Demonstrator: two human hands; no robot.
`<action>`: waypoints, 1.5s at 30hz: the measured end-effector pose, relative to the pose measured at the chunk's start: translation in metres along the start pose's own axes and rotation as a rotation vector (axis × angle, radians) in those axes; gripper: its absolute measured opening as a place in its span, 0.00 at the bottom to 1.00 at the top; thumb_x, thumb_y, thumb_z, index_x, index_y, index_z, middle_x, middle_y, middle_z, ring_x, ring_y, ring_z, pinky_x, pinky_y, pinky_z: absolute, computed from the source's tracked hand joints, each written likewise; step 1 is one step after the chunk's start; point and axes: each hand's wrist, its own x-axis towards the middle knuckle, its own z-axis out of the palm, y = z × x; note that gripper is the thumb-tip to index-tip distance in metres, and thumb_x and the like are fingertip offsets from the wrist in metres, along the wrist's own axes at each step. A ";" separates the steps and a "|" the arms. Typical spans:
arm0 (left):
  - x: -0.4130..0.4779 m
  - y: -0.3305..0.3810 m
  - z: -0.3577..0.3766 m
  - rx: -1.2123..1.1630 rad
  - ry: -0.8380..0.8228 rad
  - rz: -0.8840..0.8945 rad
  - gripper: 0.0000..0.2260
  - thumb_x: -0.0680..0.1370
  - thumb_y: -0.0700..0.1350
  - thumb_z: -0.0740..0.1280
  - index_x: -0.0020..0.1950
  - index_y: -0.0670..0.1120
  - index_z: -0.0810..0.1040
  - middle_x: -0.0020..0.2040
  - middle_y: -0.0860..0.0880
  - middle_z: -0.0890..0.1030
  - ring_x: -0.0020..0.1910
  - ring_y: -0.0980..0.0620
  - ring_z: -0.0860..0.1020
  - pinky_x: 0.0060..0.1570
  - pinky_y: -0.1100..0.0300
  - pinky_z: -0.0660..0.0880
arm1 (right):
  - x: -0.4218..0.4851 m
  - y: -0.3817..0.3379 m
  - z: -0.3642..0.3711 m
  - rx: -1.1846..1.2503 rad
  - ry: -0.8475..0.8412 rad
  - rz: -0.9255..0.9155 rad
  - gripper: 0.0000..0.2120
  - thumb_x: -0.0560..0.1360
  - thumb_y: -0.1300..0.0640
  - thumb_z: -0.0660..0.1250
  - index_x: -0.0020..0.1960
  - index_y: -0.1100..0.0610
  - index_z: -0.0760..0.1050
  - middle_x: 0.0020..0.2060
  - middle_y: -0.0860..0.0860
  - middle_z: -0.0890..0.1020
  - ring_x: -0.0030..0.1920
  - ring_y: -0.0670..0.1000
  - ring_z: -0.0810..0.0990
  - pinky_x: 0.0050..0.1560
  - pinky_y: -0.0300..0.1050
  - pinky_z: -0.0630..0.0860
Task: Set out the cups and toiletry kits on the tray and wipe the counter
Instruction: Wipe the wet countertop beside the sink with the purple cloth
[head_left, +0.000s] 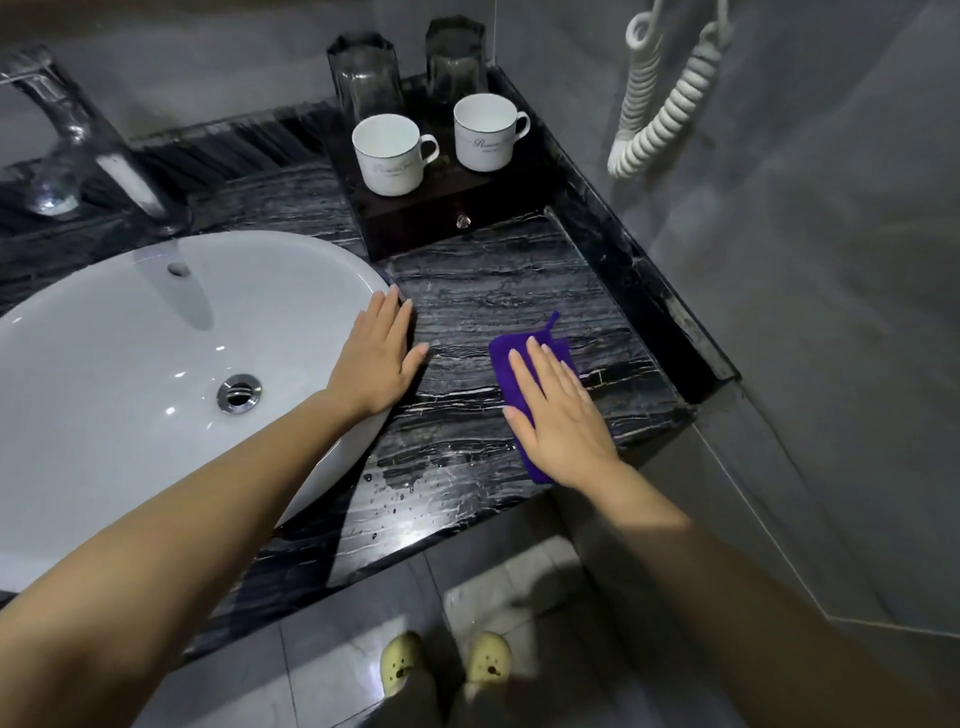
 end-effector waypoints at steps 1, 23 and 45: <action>0.000 0.000 0.001 -0.001 0.006 0.004 0.27 0.81 0.52 0.54 0.75 0.39 0.52 0.77 0.40 0.48 0.76 0.42 0.45 0.75 0.48 0.45 | -0.001 -0.007 0.002 -0.002 0.008 0.012 0.31 0.78 0.43 0.45 0.77 0.54 0.45 0.78 0.55 0.47 0.78 0.53 0.46 0.76 0.46 0.41; -0.002 0.002 0.000 -0.063 0.011 -0.005 0.26 0.81 0.51 0.53 0.75 0.39 0.52 0.77 0.39 0.49 0.76 0.42 0.46 0.74 0.49 0.45 | 0.030 -0.078 0.026 -0.043 0.152 0.290 0.30 0.78 0.47 0.44 0.76 0.60 0.50 0.76 0.61 0.53 0.77 0.59 0.53 0.76 0.54 0.48; -0.093 -0.005 -0.011 -0.088 -0.112 -0.032 0.32 0.78 0.61 0.46 0.76 0.44 0.46 0.78 0.45 0.44 0.76 0.49 0.41 0.72 0.57 0.39 | 0.012 0.011 -0.011 0.041 0.022 0.012 0.26 0.80 0.56 0.53 0.77 0.54 0.51 0.78 0.52 0.53 0.78 0.51 0.50 0.77 0.46 0.46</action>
